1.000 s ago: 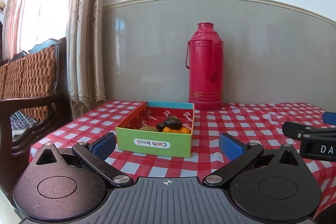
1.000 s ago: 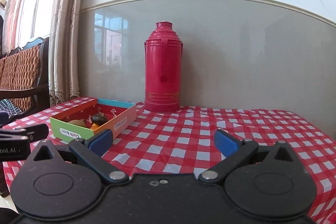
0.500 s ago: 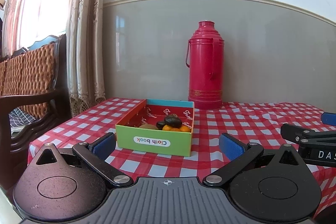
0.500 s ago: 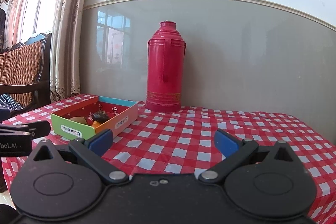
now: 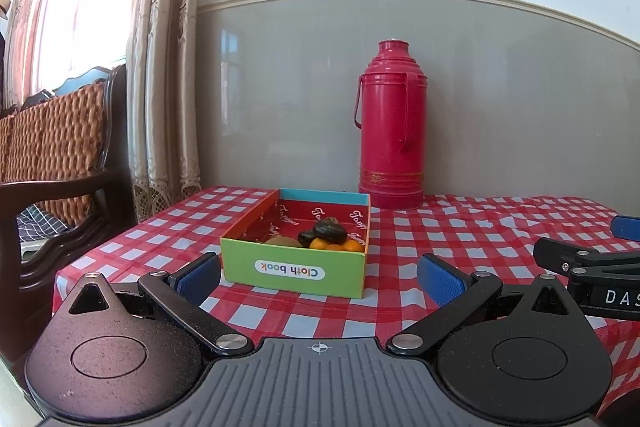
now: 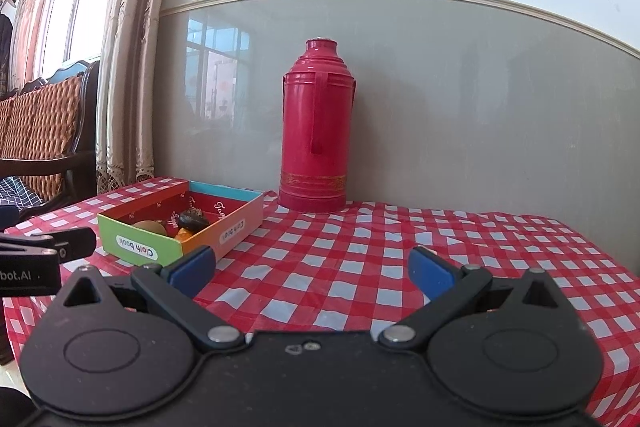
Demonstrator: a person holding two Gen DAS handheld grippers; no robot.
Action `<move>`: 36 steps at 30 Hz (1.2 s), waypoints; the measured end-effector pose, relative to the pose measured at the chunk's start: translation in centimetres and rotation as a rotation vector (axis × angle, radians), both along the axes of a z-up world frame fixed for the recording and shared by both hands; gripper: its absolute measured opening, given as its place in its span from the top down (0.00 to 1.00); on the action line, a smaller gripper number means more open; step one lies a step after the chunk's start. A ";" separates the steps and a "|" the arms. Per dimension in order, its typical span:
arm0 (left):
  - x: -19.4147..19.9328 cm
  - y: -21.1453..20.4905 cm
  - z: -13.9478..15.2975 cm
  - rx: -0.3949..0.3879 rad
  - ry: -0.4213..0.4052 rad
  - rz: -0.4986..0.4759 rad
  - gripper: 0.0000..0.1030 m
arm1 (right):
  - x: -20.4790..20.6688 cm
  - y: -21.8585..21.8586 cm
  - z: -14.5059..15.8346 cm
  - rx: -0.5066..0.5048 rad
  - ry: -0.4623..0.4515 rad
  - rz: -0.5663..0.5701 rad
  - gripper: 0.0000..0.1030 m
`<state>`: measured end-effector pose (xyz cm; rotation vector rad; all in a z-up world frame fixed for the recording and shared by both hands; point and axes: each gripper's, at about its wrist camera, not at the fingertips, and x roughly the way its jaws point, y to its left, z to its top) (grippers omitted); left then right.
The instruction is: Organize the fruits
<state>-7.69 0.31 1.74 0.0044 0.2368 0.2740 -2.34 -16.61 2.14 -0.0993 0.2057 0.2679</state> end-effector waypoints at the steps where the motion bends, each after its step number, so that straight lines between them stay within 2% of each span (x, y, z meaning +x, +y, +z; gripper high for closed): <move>1: 0.0 0.0 0.0 -0.001 -0.001 0.000 0.00 | 0.1 0.0 0.0 -0.001 0.001 0.002 0.06; 26: 0.2 0.0 0.0 -0.004 0.003 -0.001 0.00 | 0.1 0.0 -0.1 -0.016 0.003 0.029 0.06; 36: 0.0 -0.2 -0.2 0.018 -0.011 0.008 0.00 | -0.1 -0.2 -0.1 -0.013 -0.002 0.031 0.06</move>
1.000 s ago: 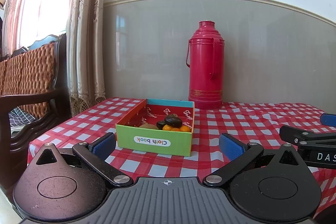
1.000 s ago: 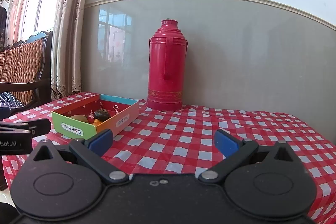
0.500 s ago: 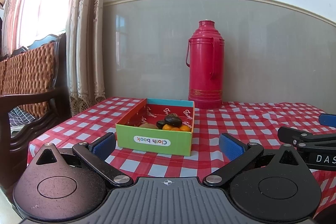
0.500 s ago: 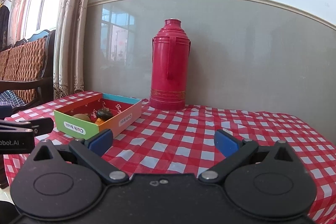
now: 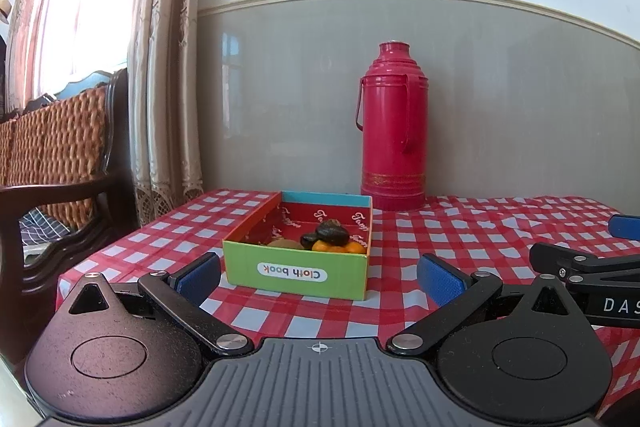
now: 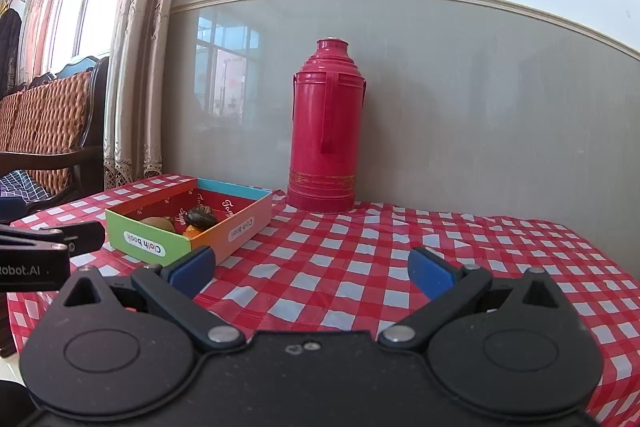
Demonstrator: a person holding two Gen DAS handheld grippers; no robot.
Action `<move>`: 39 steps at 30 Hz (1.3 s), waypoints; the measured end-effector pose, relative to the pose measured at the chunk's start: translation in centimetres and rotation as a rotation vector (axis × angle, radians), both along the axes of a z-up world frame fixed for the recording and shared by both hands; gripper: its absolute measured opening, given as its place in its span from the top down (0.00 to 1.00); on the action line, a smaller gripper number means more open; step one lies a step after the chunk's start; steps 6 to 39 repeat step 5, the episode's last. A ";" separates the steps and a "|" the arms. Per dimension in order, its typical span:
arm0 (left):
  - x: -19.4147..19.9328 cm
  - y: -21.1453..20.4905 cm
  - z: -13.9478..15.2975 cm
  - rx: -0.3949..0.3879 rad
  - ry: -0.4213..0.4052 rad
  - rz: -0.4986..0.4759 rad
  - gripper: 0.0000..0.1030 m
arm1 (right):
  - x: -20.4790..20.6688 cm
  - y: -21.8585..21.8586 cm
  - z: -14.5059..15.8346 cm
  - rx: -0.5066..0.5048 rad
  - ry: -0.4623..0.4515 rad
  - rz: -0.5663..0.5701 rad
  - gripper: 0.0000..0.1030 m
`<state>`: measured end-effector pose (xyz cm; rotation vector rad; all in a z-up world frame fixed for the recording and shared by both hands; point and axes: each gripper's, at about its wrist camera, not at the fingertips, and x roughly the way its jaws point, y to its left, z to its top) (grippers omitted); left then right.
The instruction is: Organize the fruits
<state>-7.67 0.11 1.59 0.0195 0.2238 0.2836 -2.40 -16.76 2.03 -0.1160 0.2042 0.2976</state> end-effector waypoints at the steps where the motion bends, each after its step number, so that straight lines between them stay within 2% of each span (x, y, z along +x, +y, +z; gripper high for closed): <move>1: -0.1 -0.1 0.0 0.007 -0.009 0.008 0.00 | 0.0 0.0 0.0 0.000 0.001 0.000 0.06; 39: -0.4 -0.1 0.1 0.003 -0.023 0.017 0.00 | 0.1 -0.1 0.0 0.003 0.003 0.000 0.06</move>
